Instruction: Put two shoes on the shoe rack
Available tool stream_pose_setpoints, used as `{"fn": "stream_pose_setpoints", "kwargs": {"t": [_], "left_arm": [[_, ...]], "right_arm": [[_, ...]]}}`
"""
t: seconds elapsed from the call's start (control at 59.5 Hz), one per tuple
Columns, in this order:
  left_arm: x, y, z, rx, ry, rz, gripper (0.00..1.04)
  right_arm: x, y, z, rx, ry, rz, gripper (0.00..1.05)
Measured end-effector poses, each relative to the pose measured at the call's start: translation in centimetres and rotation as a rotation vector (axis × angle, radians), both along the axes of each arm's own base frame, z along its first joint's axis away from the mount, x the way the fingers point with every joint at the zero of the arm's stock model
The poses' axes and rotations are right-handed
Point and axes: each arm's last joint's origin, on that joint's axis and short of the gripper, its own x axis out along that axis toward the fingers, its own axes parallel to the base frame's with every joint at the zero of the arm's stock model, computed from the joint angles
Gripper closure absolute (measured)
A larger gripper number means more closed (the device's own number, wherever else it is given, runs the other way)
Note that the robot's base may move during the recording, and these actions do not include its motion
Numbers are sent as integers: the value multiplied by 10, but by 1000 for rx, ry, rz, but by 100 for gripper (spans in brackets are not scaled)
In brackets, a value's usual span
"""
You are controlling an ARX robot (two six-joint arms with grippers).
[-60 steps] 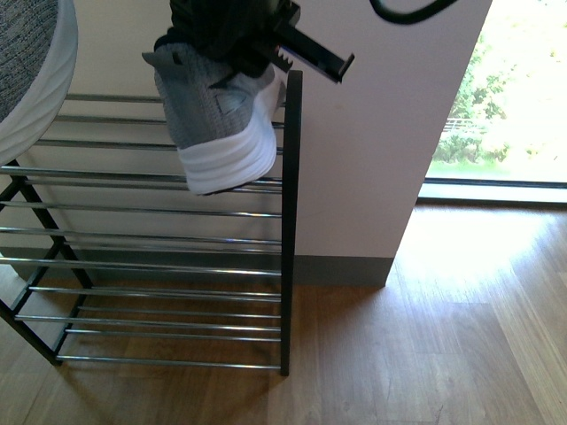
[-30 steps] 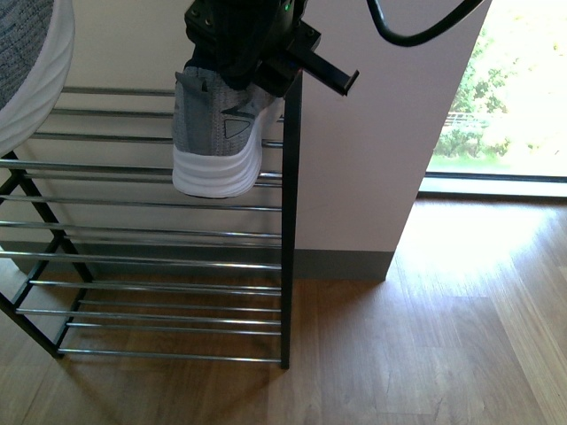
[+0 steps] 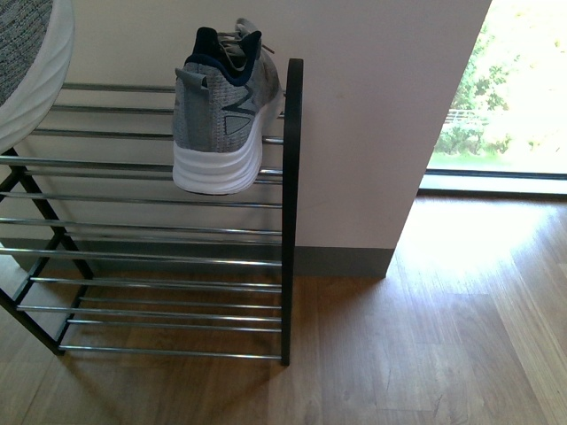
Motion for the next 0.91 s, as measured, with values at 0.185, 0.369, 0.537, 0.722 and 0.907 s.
{"fn": "stream_pose_setpoints", "kwargs": {"t": [0.185,0.369,0.537,0.722,0.907], "left_arm": [[0,0,0,0,0,0,103],[0,0,0,0,0,0,103],[0,0,0,0,0,0,103],[0,0,0,0,0,0,103],[0,0,0,0,0,0,103]], "right_arm": [[-23,-51,15,-58,-121,8,9],[-41,-103,8,-139,-203,-14,9],[-68,-154,-9,-197,-248,-31,9],[-110,-204,-31,-276,-290,-94,9],[-139,-233,-54,-337,-318,-183,9]]}}
